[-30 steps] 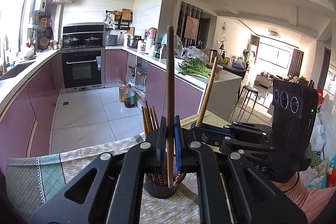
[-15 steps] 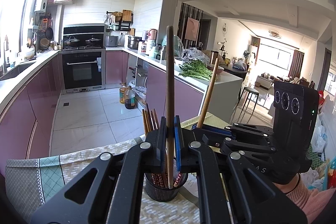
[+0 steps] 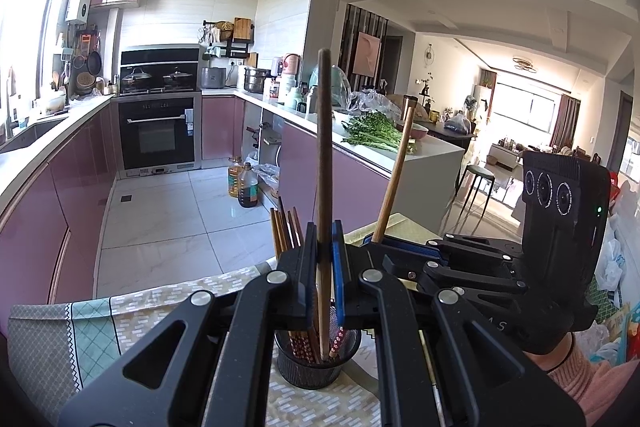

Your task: Organize utensils

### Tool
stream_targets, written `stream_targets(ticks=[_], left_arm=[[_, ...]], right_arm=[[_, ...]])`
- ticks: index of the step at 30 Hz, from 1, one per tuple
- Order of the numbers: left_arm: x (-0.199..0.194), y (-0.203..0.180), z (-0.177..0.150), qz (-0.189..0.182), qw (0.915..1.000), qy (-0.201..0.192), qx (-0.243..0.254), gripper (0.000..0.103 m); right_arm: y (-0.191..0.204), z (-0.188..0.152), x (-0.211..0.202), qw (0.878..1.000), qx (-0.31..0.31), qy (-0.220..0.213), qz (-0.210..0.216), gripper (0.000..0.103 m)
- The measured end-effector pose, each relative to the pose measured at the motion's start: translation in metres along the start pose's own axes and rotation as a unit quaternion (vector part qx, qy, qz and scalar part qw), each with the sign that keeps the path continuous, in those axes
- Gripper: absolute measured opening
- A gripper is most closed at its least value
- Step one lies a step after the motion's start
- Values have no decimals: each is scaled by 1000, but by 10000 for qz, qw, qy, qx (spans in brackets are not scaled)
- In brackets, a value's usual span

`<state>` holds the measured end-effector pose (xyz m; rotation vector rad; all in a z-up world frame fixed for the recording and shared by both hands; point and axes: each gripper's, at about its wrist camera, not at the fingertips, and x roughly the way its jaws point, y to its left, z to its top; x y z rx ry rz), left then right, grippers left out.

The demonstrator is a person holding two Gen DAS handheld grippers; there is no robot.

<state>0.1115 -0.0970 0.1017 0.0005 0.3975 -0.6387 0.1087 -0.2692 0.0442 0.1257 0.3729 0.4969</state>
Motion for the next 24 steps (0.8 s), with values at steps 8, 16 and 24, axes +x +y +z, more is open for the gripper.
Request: stream_targets(ticks=[8, 16, 24], left_arm=[[3, 0, 1, 13, 10000, 47, -27, 7], [7, 3, 3, 22, 9999, 120, -38, 7], [10, 5, 4, 22, 9998, 174, -54, 7]], right_arm=[[1, 1, 4, 10000, 27, 31, -23, 6], [-3, 1, 9, 9999, 83, 73, -56, 6], [-6, 0, 13, 9998, 126, 107, -91, 6]])
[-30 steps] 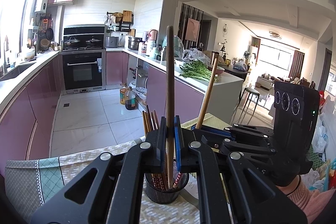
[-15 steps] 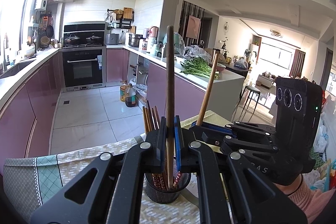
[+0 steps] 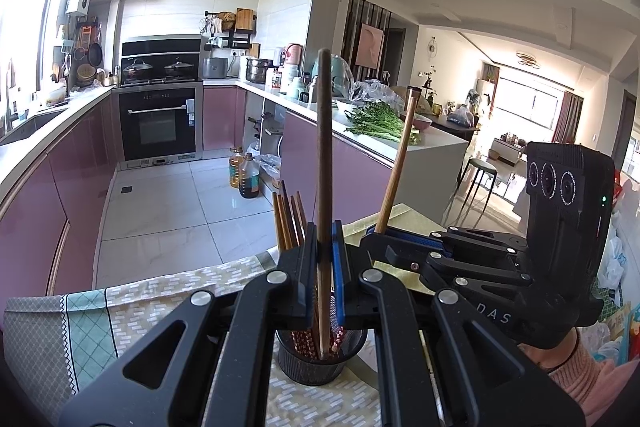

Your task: Organize utensils

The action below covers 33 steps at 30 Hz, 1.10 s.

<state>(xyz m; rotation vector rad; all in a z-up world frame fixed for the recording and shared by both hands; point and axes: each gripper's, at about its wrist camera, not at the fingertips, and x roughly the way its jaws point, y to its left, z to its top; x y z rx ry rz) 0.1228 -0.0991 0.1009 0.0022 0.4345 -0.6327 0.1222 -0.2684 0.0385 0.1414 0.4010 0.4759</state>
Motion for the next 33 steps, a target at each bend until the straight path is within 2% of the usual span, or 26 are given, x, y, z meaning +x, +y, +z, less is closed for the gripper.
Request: stream_targets(ticks=[33], left_arm=[[21, 10, -10, 27, 9993, 366, -98, 7]], right_arm=[[-6, -10, 22, 9995, 155, 260, -76, 6]])
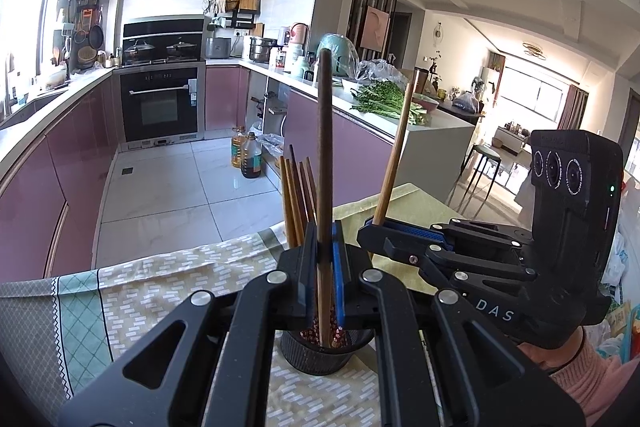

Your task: Organize utensils

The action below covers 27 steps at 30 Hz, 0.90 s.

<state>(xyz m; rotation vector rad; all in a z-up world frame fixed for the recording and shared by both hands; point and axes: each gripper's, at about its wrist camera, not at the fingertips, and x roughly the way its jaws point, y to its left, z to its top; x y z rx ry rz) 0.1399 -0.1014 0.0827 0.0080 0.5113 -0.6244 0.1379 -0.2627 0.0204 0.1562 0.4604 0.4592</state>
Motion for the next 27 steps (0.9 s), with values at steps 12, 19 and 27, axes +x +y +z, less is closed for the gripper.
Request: stream_targets(ticks=[12, 19, 27], left_arm=[[6, 0, -5, 20, 10000, 92, -16, 7], [13, 0, -9, 30, 9998, 194, 3, 7], [25, 4, -17, 31, 9991, 419, 22, 7]], right_arm=[[-3, -4, 4, 10000, 54, 51, -11, 6], [-7, -11, 12, 9999, 84, 145, -35, 6], [-11, -19, 25, 9993, 98, 365, -25, 6]])
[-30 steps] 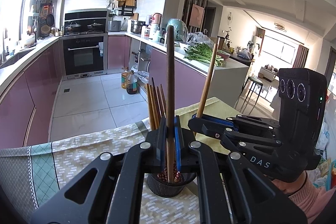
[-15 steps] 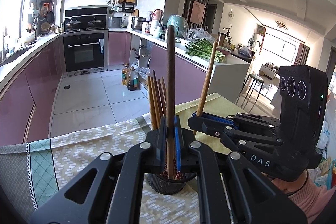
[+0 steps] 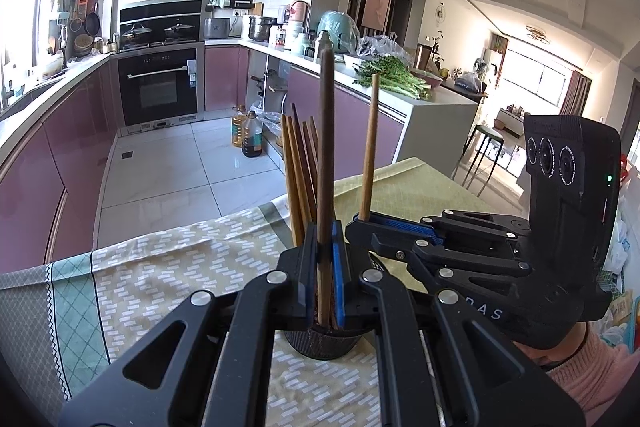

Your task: Organize utensils

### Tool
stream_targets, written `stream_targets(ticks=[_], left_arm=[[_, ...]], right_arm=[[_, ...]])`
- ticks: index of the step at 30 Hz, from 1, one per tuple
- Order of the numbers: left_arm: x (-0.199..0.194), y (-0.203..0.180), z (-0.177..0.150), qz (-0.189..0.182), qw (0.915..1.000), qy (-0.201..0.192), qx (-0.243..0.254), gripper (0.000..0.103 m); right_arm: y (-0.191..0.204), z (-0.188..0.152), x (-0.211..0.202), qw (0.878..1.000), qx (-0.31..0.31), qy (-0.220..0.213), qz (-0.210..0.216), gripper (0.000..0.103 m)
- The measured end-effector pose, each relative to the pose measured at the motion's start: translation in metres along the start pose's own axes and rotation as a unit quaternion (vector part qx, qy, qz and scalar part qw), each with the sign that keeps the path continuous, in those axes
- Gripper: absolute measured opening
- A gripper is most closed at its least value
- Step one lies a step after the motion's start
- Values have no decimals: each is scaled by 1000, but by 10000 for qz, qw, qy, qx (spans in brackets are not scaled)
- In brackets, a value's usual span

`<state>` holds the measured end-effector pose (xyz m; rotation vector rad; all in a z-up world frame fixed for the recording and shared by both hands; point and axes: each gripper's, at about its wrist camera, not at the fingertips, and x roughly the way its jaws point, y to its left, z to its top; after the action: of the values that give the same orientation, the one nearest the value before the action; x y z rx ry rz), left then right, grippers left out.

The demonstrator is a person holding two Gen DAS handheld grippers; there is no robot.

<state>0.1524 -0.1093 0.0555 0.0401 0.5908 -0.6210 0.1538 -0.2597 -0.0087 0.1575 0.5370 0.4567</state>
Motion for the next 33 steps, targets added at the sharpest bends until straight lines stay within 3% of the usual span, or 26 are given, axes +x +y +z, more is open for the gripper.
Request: stream_targets(ticks=[20, 23, 27, 29, 31, 32, 33], left_arm=[[54, 19, -9, 3, 9985, 534, -135, 9], [52, 23, -16, 0, 9985, 522, -192, 18], [37, 26, -32, 139, 9991, 358, -199, 27], [24, 27, -40, 264, 9992, 185, -219, 39], [10, 29, -49, 444, 9987, -32, -247, 50], [4, 31, -53, 570, 9978, -142, -292, 60], [-2, 32, -56, 683, 9969, -241, -322, 65]], right_arm=[[-20, -13, 20, 9989, 304, 320, -140, 8], [-19, -16, 17, 9990, 295, 312, -134, 9], [-12, -22, 9, 9995, 187, 245, -109, 31], [-6, -26, 3, 9997, 103, 184, -100, 39], [0, -31, -6, 9999, 27, 65, -127, 61], [2, -33, -9, 9999, -15, 16, -129, 63], [6, -36, -12, 9998, -70, -38, -171, 68]])
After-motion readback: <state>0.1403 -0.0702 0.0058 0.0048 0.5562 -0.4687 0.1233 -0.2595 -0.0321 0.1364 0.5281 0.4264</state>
